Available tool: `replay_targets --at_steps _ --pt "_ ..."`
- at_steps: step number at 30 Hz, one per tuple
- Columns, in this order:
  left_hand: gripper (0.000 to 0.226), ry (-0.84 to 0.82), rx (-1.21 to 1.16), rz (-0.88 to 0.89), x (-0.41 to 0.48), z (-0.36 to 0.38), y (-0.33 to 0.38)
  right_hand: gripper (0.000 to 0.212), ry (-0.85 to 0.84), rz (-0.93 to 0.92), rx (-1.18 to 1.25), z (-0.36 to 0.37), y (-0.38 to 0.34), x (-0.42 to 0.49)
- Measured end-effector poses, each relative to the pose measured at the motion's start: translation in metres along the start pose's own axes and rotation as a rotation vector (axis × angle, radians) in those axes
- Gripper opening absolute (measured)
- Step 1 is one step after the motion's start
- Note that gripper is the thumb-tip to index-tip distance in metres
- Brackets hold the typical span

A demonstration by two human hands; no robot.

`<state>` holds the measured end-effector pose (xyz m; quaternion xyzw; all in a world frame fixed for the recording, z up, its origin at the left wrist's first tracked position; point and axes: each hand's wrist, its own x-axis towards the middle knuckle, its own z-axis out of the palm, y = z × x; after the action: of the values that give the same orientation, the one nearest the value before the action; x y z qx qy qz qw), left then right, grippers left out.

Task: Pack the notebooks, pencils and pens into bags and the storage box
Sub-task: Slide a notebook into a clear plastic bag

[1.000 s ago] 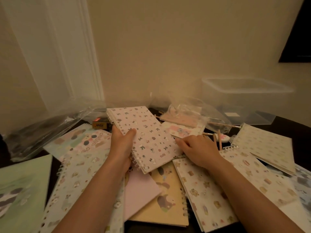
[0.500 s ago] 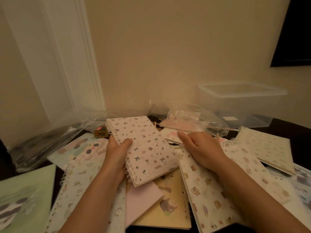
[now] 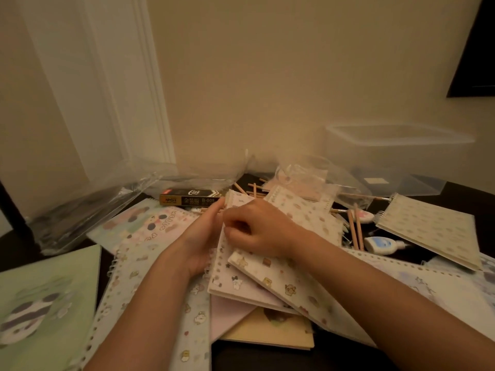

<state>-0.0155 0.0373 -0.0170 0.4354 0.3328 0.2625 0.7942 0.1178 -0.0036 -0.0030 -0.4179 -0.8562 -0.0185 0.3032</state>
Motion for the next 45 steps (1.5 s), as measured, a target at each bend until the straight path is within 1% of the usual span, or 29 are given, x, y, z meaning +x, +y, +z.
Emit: replay_targets --at_steps 1,3,5,7,9,10,11,13,15,17,18,19,21,23,25,26,28,29,31,33,35,37,39,41,45 --pt "0.063 -0.019 -0.012 0.003 -0.001 0.001 0.000 0.014 0.081 0.010 0.067 0.005 0.003 -0.003" --pt "0.068 -0.044 -0.008 -0.008 -0.003 0.004 -0.001 0.011 0.212 0.026 0.205 0.013 0.005 -0.009" --pt "0.066 -0.049 -0.003 -0.009 -0.003 0.004 -0.001 0.009 0.251 -0.023 0.285 0.019 0.000 -0.011" --pt "0.065 -0.073 -0.002 -0.032 -0.003 0.004 -0.001 0.007 0.258 -0.122 0.313 0.025 -0.007 -0.009" --pt "0.051 -0.088 0.026 -0.039 -0.005 0.005 0.000 0.015 0.333 -0.182 0.328 0.027 -0.008 -0.007" --pt "0.040 -0.077 0.061 -0.040 -0.005 0.005 0.000 0.018 0.414 -0.181 0.329 0.028 -0.007 -0.006" --pt "0.033 -0.064 0.105 -0.041 -0.006 0.006 0.000 0.020 0.513 -0.155 0.335 0.027 -0.005 -0.006" --pt "0.034 -0.034 0.174 -0.013 -0.003 0.006 -0.003 0.021 0.698 -0.051 0.363 0.025 -0.002 -0.005" --pt "0.034 -0.006 0.233 0.035 -0.002 0.008 -0.005 0.021 0.795 0.052 0.361 0.023 -0.002 -0.003" --pt "0.029 0.005 0.274 0.067 -0.001 0.009 -0.005 0.022 0.786 0.122 0.254 0.018 0.000 -0.004" --pt "0.025 0.021 0.285 0.082 -0.001 0.009 -0.004 0.024 0.740 0.164 0.164 0.014 0.003 -0.006" --pt "0.021 0.053 0.288 0.101 -0.002 0.008 -0.003 0.026 0.670 0.224 0.068 0.008 0.007 -0.009" --pt "0.017 0.119 0.245 0.141 -0.006 0.008 0.001 0.029 0.474 0.404 -0.078 -0.005 0.016 -0.017" --pt "0.014 0.172 0.163 0.190 -0.012 0.009 0.006 0.039 0.297 0.566 -0.114 -0.017 0.022 -0.029" --pt "0.012 0.209 0.091 0.255 -0.018 0.012 0.009 0.051 0.220 0.654 -0.070 -0.026 0.020 -0.038" --pt "0.013 0.228 0.059 0.285 -0.020 0.012 0.009 0.056 0.213 0.688 -0.017 -0.030 0.017 -0.039" --pt "0.015 0.266 0.014 0.327 -0.022 0.012 0.010 0.056 0.228 0.787 0.210 -0.038 0.013 -0.040" --pt "0.015 0.279 0.007 0.339 -0.023 0.012 0.010 0.052 0.239 0.843 0.376 -0.041 0.012 -0.040" --pt "0.016 0.277 0.013 0.355 -0.025 0.011 0.011 0.036 0.227 0.935 0.710 -0.045 0.009 -0.040" --pt "0.023 0.245 0.022 0.343 -0.027 0.009 0.013 0.021 0.203 0.934 0.882 -0.045 0.010 -0.042" --pt "0.029 0.187 0.014 0.312 -0.028 0.009 0.014 0.015 0.240 0.881 0.933 -0.043 0.011 -0.043" --pt "0.028 0.166 0.068 0.297 -0.029 0.014 0.015 0.015 0.297 0.834 0.918 -0.042 0.012 -0.045" --pt "0.023 0.179 0.177 0.328 -0.028 0.023 0.017 0.018 0.351 0.821 0.858 -0.042 0.014 -0.046" --pt "0.025 0.192 0.243 0.339 -0.028 0.031 0.020 0.023 0.404 0.828 0.825 -0.043 0.016 -0.046" --pt "0.037 0.206 0.224 0.281 -0.033 0.037 0.025 0.024 0.489 0.841 0.850 -0.043 0.012 -0.042"
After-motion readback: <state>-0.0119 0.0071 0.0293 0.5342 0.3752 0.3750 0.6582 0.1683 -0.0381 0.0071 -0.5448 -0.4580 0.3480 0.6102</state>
